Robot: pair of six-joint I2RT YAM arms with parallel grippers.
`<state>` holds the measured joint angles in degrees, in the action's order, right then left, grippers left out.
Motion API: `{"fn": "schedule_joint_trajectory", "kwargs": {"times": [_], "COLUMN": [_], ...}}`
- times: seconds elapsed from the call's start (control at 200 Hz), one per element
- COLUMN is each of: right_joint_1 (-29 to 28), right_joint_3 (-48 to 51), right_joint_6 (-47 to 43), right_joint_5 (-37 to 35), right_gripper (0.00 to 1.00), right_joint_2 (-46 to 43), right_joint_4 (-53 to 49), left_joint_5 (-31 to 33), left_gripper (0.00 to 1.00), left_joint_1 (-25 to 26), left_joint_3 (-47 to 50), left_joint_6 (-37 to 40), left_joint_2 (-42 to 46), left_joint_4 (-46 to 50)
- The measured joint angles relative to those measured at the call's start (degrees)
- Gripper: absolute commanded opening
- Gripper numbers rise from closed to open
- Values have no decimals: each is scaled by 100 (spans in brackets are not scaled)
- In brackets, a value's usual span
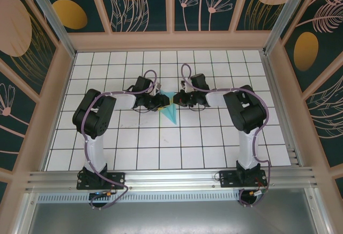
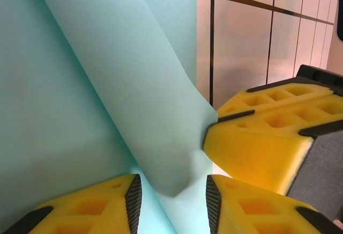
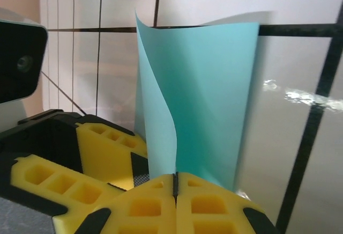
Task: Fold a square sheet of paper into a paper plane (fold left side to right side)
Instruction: Fourth fold the wing at the center of the table.
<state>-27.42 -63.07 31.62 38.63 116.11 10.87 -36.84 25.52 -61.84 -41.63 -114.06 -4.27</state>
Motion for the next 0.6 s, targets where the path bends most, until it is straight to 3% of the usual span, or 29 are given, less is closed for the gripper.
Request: {"fn": "schedule_joint_trajectory", "kwargs": {"times": [0.601], "right_joint_1": [0], "right_joint_3": [-179], "right_joint_6": [-278], "right_joint_5": [-380], "right_gripper": [4], "right_joint_2": [85], "right_joint_4": [-509], "left_joint_5": [-2], "left_gripper": [41], "left_joint_1": [0], "left_joint_3": [0], "left_joint_6": [0], "left_joint_2": [0], "left_joint_4": [-2]}}
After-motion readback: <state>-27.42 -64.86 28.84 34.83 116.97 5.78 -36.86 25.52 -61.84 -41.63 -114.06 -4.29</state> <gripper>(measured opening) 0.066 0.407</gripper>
